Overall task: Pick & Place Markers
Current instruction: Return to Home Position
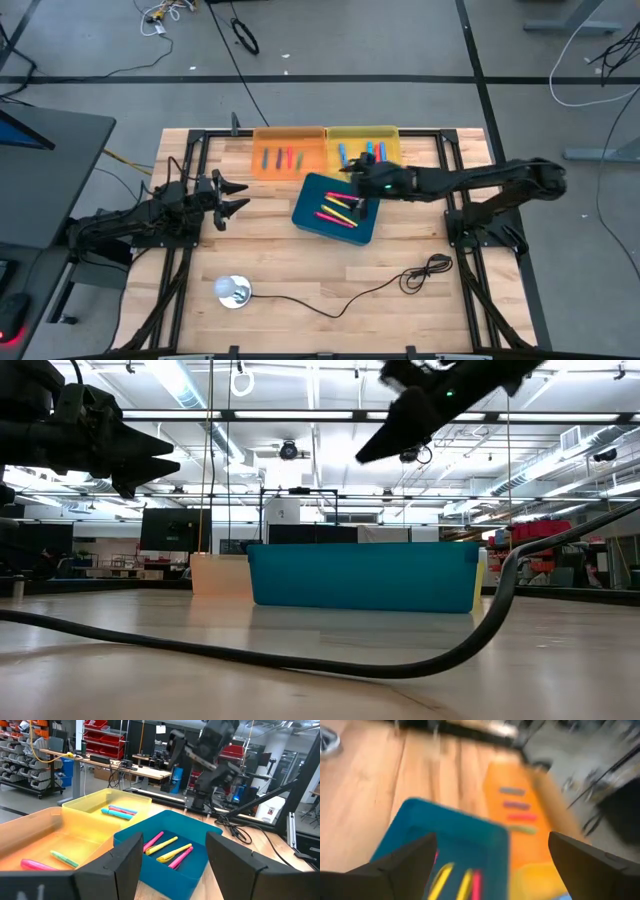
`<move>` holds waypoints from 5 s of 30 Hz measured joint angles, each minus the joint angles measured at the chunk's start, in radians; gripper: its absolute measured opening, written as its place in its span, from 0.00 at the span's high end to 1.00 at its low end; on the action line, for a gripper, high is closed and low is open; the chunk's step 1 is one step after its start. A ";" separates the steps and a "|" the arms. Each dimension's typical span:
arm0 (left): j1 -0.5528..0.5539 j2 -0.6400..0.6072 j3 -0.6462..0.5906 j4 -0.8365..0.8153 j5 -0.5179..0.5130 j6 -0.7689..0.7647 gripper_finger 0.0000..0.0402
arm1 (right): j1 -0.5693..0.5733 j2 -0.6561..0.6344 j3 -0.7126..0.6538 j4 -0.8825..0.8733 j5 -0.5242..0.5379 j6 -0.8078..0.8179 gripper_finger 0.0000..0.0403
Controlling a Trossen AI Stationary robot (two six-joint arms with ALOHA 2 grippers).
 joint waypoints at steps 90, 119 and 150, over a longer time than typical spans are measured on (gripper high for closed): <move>0.000 0.000 0.000 0.000 0.000 0.000 0.45 | -0.397 -1.380 -0.921 0.126 -0.169 0.501 0.06; 0.000 0.000 0.000 0.000 0.000 0.001 0.45 | -0.397 -1.380 -0.921 0.127 -0.167 0.500 0.06; 0.000 0.000 0.000 0.000 0.000 0.001 0.45 | -0.397 -1.380 -0.921 0.126 -0.167 0.500 0.06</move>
